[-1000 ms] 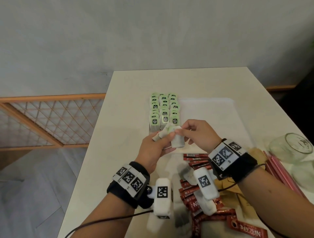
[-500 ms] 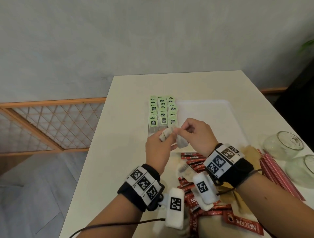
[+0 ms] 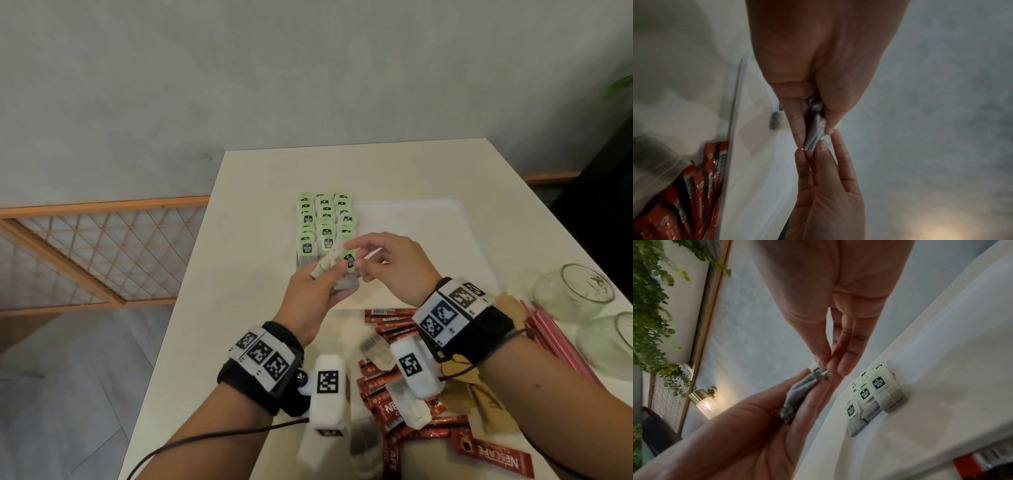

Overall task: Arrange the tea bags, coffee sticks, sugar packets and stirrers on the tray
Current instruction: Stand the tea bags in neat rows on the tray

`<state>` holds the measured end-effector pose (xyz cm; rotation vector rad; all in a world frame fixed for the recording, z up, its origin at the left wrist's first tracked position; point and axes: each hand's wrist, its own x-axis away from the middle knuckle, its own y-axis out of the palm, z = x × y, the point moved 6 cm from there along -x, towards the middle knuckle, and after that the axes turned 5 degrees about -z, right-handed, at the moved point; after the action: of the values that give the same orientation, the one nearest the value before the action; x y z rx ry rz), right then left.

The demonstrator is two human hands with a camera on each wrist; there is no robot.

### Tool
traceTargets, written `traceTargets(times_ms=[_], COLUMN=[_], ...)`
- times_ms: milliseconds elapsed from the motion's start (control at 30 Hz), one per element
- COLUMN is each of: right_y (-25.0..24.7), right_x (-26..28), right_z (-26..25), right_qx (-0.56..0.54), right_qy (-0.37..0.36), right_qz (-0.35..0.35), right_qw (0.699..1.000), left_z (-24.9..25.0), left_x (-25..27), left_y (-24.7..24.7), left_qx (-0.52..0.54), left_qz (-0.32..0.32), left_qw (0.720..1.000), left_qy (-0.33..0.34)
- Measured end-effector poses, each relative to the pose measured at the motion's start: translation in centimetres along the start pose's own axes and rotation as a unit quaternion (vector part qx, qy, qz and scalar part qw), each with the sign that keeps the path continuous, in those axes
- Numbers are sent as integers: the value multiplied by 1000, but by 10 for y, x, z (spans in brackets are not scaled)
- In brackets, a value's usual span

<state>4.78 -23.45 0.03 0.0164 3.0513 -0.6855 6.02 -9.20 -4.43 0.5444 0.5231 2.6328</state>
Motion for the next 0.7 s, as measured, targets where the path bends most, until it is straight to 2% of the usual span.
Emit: traceTargets(times_ms=[200,367,467,533,600,700], right_y=[3,6,12,18,22,26], right_x=[-10,-24,-33,-39,-47,-61], right_z=[5,13,30,43,53,56], right_qx=[0,33,42,43,89,143], right_qy=[-9,23,92,133,154,150], right_qz=[-38,-34,-52,-69,-74,-62], right_qw=[999,999,993,988,981,976], left_z=[-1,-6,-2,0,1,6], left_x=[-6,-15,-18,-20,-22,-25], left_y=[-1,-10,-26,-43,-61,-81], left_qx=[-8,-45,-62,-20,44,52], left_qz=[-38,-33,24,78,128,163], left_qw=[999,998,998,997,991,985], left_qy=[-6,-13,11,18,11,12])
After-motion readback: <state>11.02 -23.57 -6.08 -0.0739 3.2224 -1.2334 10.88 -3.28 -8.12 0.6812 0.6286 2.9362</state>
